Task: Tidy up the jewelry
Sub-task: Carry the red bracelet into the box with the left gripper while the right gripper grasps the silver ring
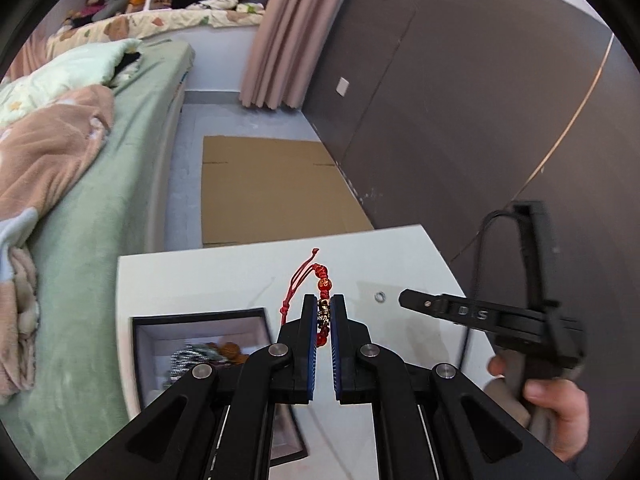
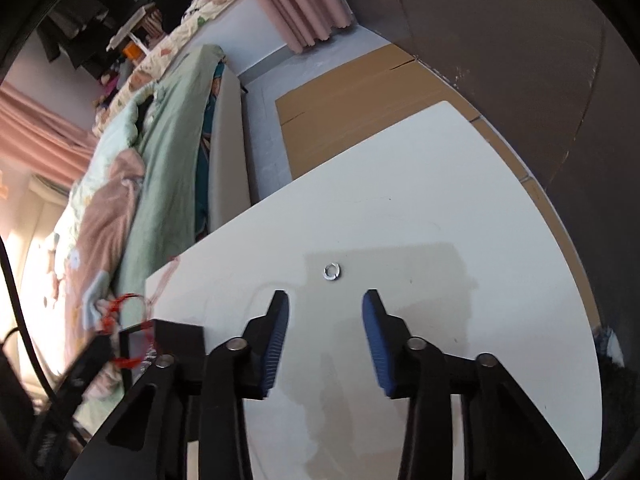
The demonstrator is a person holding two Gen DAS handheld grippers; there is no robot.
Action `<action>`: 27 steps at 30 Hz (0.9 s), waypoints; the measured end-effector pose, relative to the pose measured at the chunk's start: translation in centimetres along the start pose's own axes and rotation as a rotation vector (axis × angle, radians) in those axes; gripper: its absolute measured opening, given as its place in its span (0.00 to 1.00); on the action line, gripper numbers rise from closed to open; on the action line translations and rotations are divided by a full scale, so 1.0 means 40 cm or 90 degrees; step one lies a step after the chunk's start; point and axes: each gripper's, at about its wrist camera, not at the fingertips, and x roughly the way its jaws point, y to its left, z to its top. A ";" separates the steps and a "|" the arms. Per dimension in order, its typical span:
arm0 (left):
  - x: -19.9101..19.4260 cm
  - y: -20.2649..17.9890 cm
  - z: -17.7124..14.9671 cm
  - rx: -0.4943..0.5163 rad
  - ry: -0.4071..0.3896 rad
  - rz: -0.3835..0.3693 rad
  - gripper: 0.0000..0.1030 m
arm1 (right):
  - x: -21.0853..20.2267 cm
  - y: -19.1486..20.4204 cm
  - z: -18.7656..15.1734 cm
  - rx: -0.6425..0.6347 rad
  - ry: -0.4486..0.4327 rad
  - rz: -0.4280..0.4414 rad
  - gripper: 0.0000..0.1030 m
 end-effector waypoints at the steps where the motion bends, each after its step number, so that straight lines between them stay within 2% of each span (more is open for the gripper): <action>1: -0.011 0.011 0.002 -0.004 -0.004 0.000 0.05 | 0.007 0.005 0.006 -0.004 0.001 -0.005 0.33; 6: -0.054 0.067 0.001 -0.023 -0.014 0.008 0.05 | 0.040 0.037 0.016 -0.035 0.009 -0.031 0.31; 10: -0.062 0.104 0.001 -0.038 -0.010 0.018 0.05 | 0.062 0.070 0.010 -0.077 -0.001 -0.093 0.30; 17: -0.065 0.135 -0.009 -0.052 0.012 0.012 0.05 | 0.100 0.082 0.003 -0.102 0.002 -0.143 0.30; 23: -0.055 0.159 -0.011 -0.083 0.031 -0.025 0.06 | 0.101 0.097 0.000 -0.119 -0.018 -0.175 0.24; 24: -0.051 0.160 -0.013 -0.087 0.037 -0.034 0.06 | 0.100 0.095 0.000 -0.122 -0.019 -0.182 0.15; 27: -0.041 0.157 -0.017 -0.088 0.047 -0.027 0.06 | 0.093 0.086 0.002 -0.117 -0.012 -0.164 0.14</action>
